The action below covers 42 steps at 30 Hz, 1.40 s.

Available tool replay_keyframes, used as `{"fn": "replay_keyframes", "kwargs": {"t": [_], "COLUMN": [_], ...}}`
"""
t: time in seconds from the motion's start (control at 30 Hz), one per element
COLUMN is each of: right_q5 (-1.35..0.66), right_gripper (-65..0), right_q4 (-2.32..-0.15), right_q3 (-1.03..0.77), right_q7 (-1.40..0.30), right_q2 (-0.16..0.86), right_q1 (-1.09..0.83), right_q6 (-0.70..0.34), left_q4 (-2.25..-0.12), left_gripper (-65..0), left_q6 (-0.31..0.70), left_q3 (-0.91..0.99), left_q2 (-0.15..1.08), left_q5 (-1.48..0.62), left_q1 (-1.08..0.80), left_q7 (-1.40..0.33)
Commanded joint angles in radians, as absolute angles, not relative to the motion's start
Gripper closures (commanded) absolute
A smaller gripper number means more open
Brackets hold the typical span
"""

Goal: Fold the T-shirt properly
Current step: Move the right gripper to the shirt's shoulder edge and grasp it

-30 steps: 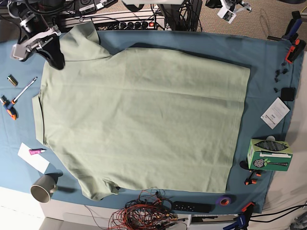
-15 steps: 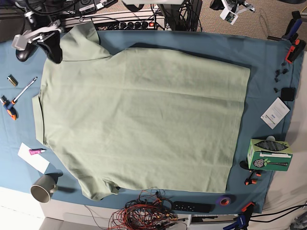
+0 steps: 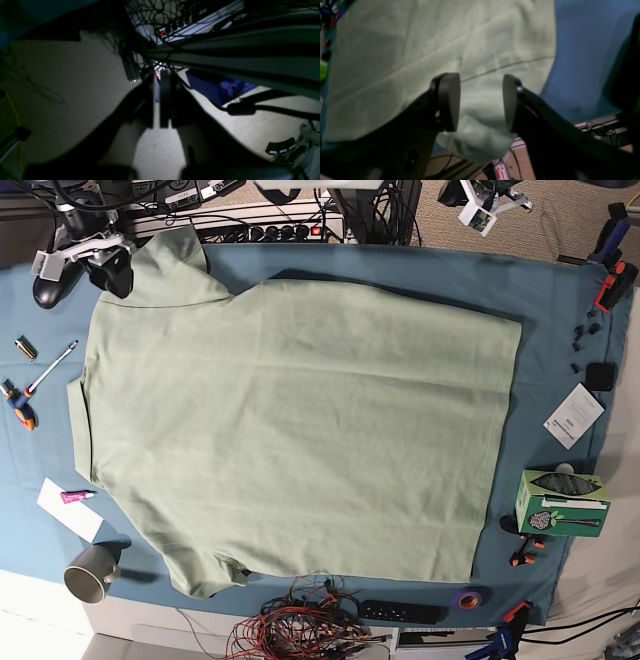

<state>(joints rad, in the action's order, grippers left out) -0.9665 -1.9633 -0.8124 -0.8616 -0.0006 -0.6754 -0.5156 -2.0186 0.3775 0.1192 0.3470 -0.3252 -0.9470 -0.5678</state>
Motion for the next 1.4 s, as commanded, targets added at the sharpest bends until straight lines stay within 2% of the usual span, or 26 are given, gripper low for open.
{"fn": "replay_keyframes", "kwargs": {"t": [0.0, 0.23, 0.4, 0.53, 0.97, 1.17, 1.37], "right_q5": [-0.983, -1.031, -1.158, -1.178, -1.1, -1.051, -1.045], "right_gripper": [-28.1, -28.1, -28.1, -28.1, -28.1, -28.1, -28.1], "right_q4": [-1.97, -1.835, -1.721, -1.701, -1.7, -1.699, -1.699], "right_q3": [-0.822, -0.859, -0.911, -0.913, -0.913, -0.913, -0.911], "right_q7": [-0.838, -0.834, -0.868, -0.867, -0.832, -0.799, -0.803], "right_q2": [0.009, 0.01, 0.012, 0.014, 0.014, 0.014, 0.014], "right_q1": [-0.682, -0.678, -0.664, -0.661, -0.615, -0.603, -0.581], "right_q6": [-0.518, -0.522, -0.601, -0.61, -0.607, -0.563, -0.563], "left_q4": [-2.033, -2.033, -2.033, -2.033, -2.033, -2.033, -2.033], "left_gripper": [-4.5, -4.5, -4.5, -4.5, -4.5, -4.5, -4.5], "left_q6": [0.382, 0.383, 0.383, 0.382, 0.382, 0.382, 0.383], "left_q3": [0.121, 0.121, 0.121, 0.121, 0.121, 0.121, 0.121], "left_q2": [0.352, 0.353, 0.356, 0.355, 0.355, 0.355, 0.355], "left_q5": [-0.332, -0.332, -0.332, -0.332, -0.332, -0.332, -0.332], "left_q1": [-0.961, -0.961, -0.96, -0.949, -0.944, -0.944, -0.944], "left_q7": [-0.553, -0.553, -0.553, -0.553, -0.553, -0.553, -0.553]}}
